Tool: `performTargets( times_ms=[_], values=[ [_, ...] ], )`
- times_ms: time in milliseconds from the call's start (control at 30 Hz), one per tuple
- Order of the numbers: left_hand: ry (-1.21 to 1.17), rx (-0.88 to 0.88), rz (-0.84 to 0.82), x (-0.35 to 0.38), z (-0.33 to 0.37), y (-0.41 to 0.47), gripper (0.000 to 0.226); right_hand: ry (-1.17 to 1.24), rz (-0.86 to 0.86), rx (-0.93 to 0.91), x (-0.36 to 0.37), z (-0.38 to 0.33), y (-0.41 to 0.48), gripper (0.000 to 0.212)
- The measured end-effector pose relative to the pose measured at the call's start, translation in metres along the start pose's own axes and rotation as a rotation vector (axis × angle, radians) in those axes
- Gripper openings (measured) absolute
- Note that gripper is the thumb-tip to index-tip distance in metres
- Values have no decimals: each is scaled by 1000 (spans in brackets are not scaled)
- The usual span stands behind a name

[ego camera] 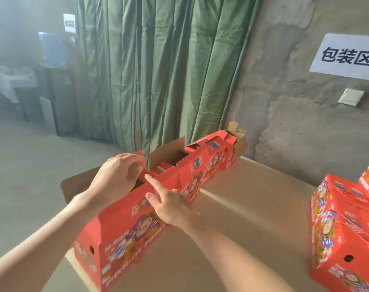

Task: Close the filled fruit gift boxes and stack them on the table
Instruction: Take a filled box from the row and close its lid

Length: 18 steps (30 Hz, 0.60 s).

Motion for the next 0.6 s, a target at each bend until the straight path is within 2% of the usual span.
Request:
performTargets(
  times_ms=[67,167,333,400,467,533,600],
  values=[
    [61,-49,-63,-4,-18,19,23,43,-62,73,2,-9,25,45],
    [159,-93,-184,1,-40,39,29,77,-115,223,8,-23,46,57],
    [233,44,-376,19,-48,51,26,233,-72,429,2,-21,45,16],
    [255,103,-464,25,-43,54,27,280,-76,488,-1,-11,30,12],
    [257,161,-566,32,-36,56,28,342,-37,515,-11,2,11,21],
    [274,188,-636,39,-26,54,33,243,-53,459,-31,15,-8,25],
    [318,218,-687,48,-13,47,37,36,-118,389,-55,31,-27,25]
  ],
)
Point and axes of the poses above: each hand's wrist, its own y-axis towards the middle knuckle, its own x-axis out of the palm, z = x × y, the point moved 1 cm from there along y, towards the middle knuckle, and after that the axes turned 12 degrees about -x, right-handed, at the moved point
